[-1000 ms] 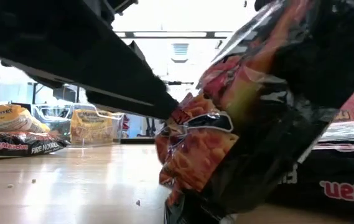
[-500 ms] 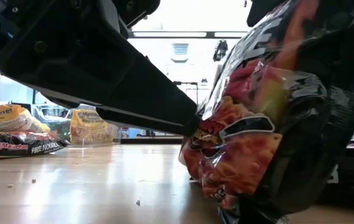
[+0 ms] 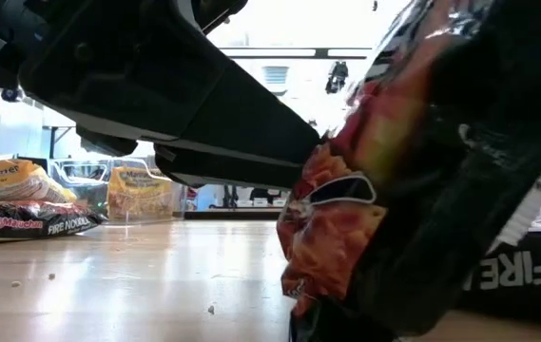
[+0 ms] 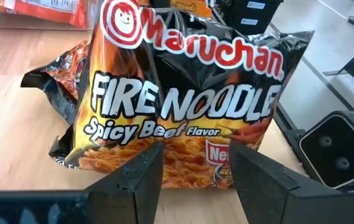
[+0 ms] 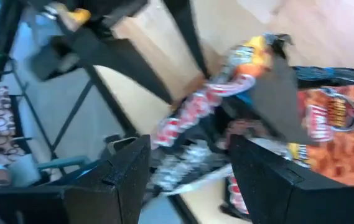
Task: Sort Maruchan noodles
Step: Put the black noodle pack into the top right transparent bin
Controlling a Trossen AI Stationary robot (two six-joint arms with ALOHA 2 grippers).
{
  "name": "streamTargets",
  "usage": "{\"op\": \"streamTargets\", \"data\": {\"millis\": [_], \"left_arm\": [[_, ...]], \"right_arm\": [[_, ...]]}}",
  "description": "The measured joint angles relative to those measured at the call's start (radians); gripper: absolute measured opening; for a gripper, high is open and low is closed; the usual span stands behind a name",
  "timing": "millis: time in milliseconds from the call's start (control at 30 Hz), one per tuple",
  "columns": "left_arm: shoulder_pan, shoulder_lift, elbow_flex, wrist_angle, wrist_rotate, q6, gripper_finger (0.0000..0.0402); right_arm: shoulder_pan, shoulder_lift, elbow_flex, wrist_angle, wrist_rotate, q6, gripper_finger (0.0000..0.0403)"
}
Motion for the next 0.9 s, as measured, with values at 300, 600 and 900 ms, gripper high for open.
{"op": "streamTargets", "data": {"millis": [300, 600, 900], "left_arm": [[0.001, 0.002, 0.000, 0.009, 0.000, 0.000, 0.0164], [0.004, 0.017, 0.000, 0.041, 0.003, 0.004, 0.0164], [0.004, 0.021, 0.000, 0.084, 0.003, 0.011, 0.0164]], "right_arm": [[0.032, -0.002, 0.044, -0.008, 0.025, 0.073, 0.0206], [0.125, 0.002, 0.041, -0.120, 0.147, 0.328, 0.0206], [0.135, 0.003, 0.001, -0.142, 0.185, 0.402, 0.0206]]}}
